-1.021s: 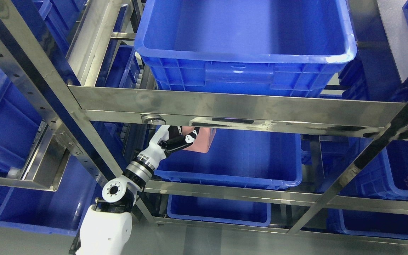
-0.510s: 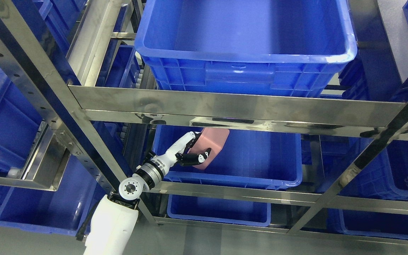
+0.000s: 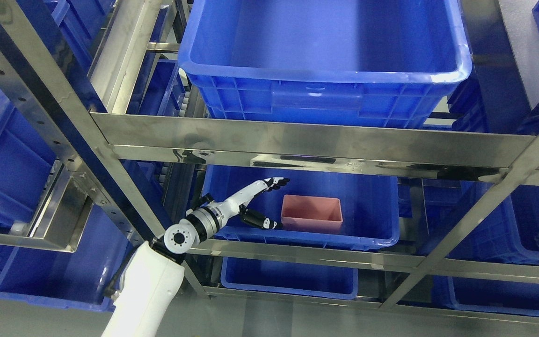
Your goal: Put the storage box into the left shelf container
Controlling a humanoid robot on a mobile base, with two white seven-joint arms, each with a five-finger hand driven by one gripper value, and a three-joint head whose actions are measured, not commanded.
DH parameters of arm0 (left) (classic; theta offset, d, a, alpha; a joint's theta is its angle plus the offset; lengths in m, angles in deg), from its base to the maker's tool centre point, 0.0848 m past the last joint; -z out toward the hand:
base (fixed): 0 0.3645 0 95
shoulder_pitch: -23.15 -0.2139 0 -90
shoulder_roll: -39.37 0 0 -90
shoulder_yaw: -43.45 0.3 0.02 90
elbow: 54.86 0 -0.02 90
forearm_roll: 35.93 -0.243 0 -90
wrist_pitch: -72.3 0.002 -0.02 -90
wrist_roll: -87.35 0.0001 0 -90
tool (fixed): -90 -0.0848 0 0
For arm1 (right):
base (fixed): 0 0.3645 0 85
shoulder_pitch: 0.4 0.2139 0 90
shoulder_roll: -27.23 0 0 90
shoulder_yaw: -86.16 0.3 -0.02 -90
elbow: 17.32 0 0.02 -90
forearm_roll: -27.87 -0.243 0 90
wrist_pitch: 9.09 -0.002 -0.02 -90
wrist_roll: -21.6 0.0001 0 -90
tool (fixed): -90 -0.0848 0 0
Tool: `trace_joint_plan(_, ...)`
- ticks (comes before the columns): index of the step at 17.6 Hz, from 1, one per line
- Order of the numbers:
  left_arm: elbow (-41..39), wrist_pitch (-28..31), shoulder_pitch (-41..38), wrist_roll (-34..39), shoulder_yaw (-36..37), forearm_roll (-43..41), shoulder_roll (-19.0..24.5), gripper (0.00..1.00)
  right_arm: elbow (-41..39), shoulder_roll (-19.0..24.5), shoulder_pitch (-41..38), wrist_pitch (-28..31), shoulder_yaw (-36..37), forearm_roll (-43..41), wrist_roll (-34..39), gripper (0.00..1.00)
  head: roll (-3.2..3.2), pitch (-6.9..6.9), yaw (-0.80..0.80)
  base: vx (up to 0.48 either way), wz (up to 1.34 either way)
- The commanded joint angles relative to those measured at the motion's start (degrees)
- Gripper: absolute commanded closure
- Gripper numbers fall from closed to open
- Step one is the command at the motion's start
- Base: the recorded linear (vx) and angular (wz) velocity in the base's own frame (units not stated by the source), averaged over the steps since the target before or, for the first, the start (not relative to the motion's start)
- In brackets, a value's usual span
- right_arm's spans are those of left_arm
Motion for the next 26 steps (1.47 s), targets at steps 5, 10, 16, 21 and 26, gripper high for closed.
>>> trace_joint_plan(5, -6.1, 0.6, -1.0, 8.9, -9.1, 19.7, 1.0, 0.01, -1.0, -1.0, 0.0, 0.0, 0.3, 0.0, 0.0, 0.0, 0.0, 0.0, 0.0, 0.0, 0.0)
trace_joint_plan(10, -17.5, 1.3, -10.1, 30.3, -7.8, 26.2, 1.0, 0.0, -1.0, -1.0, 0.0, 0.0, 0.3, 0.0, 0.0, 0.0, 0.0, 0.0, 0.0, 0.0, 0.0)
trace_joint_plan(16, -37.2, 5.9, -25.8, 29.4, -6.3, 27.9, 1.0, 0.0, -1.0, -1.0, 0.0, 0.0, 0.3, 0.0, 0.0, 0.0, 0.0, 0.0, 0.0, 0.0, 0.0)
trace_joint_plan(21, -43.7, 2.2, -34.7, 26.9, -6.5, 27.8, 1.0, 0.0, -1.0, -1.0, 0.1, 0.0, 0.3, 0.0, 0.0, 0.0, 0.0, 0.0, 0.0, 0.0, 0.0)
trace_joint_plan(26, -43.7, 0.0, -37.3, 29.6, -7.0, 27.8, 1.0, 0.0, -1.0, -1.0, 0.0, 0.0, 0.3, 0.0, 0.0, 0.0, 0.0, 0.0, 0.0, 0.0, 0.0)
